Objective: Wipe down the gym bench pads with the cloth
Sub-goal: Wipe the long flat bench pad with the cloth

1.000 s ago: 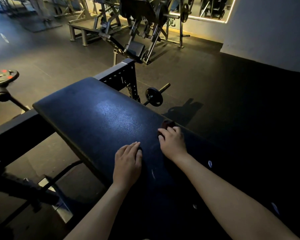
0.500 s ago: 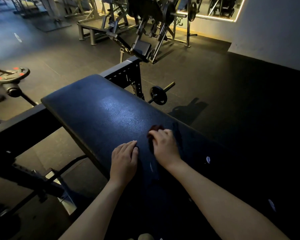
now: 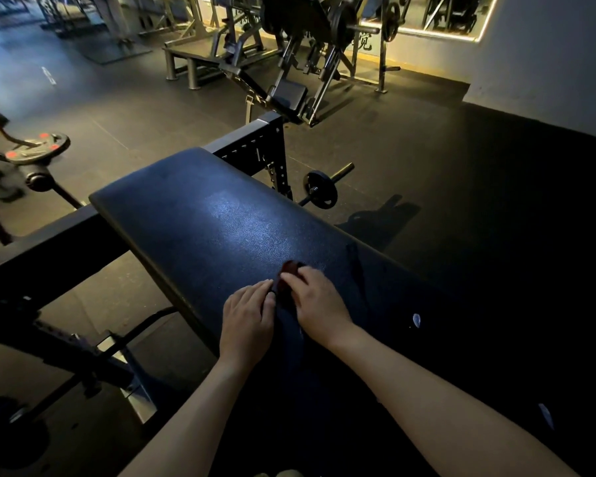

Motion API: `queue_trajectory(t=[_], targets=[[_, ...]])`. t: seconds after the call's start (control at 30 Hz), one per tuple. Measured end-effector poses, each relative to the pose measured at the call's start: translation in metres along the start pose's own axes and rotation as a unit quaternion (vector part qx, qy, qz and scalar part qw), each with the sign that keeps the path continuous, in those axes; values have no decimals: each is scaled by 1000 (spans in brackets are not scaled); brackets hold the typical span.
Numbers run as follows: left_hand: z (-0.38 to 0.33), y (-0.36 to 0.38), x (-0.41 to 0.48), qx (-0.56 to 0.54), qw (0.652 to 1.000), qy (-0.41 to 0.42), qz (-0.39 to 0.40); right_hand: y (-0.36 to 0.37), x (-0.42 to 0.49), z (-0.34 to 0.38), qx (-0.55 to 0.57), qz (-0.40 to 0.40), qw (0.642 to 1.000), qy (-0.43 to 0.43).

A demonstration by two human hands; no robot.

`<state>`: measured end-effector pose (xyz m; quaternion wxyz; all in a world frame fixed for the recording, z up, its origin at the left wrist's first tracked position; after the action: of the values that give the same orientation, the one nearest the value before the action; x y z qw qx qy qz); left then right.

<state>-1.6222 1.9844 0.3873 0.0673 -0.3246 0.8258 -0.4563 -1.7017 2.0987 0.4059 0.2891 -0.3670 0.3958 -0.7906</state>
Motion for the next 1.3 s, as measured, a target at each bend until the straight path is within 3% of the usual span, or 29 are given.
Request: queue_trajectory(t=[0.13,0.2,0.47,0.63,0.7,0.97,1.03,1.17,1.3], targets=[[-2,-3,-1,-1,1000,-6,1,-13,14,-52,-30,21,992,119],[-2,-3,-1,-1,1000,-7,0,-9,13,-50,-10,24,990,135],[-2,1,1,-8,1000,8,0,8,-2,15,30,2,1000,-3],[-2,-2,-1,-8,1000,1,2,-14,7,-48,-67,18,989,134],[-3,-2,-1,-7,1000,0,4,-6,4,-46,-77,56,986,137],[-2,-1,0,-11,1000,9,2,8,-4,21,-18,52,998,-42],[-4,-2,0,-10,1000,12,0,-4,8,1,-19,37,999,-14],[-3,-5,-2,-15,1000,-3,1,-17,6,-44,-86,29,988,122],[-3,-11,-4,-26,999,-18,-15,2,-4,-11,-54,21,997,55]])
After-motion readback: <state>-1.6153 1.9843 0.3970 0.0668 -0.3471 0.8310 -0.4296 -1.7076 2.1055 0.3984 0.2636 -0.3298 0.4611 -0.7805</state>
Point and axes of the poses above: each hand's wrist, its own x-axis towards the middle knuckle, its own y-axis out of the palm, z = x × y, the point moved 10 cm from there along x, towards the middle knuckle, and after that the axes turned 11 degrees about -y, right-handed, at the moved point
